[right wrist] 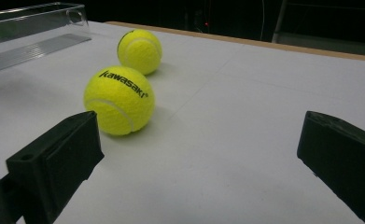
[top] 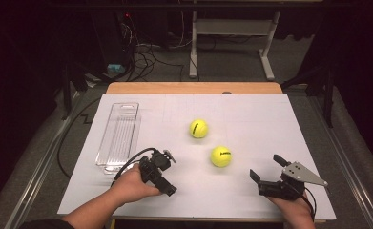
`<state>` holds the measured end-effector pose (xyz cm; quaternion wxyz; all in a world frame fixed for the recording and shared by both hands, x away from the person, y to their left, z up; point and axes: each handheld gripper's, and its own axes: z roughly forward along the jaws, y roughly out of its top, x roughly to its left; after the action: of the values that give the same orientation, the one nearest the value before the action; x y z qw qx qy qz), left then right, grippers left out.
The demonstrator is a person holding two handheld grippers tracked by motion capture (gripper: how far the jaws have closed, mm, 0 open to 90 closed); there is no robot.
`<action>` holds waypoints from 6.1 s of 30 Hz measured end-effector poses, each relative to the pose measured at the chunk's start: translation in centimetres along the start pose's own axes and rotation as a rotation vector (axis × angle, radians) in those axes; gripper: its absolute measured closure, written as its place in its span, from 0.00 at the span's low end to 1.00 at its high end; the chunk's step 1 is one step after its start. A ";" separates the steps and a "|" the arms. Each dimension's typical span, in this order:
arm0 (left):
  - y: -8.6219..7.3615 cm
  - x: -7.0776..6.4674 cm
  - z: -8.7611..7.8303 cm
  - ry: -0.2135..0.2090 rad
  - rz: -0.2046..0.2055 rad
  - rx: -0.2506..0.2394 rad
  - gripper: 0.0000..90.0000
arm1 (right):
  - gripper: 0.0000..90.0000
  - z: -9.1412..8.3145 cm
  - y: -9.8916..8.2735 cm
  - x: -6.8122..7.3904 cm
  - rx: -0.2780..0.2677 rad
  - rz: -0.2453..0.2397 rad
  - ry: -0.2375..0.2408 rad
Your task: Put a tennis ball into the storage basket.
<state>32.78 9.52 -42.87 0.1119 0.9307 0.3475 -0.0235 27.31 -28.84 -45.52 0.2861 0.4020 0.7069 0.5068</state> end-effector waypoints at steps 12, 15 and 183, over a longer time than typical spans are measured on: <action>1.4 0.5 -0.9 -0.022 -0.029 0.062 0.01 | 0.00 -0.1 0.1 0.1 0.005 0.004 0.009; 1.4 0.5 -0.9 -0.022 -0.030 0.062 0.01 | 0.00 -0.1 0.2 0.4 0.010 -0.006 0.013; 6.3 -2.9 -3.7 -0.117 0.026 0.054 0.30 | 0.00 9.6 2.3 15.1 0.100 -0.129 0.398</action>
<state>34.56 3.91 -37.71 0.1074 0.9349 0.3273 -0.0859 27.99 -10.82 -46.42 0.1525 0.2615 0.7980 0.5211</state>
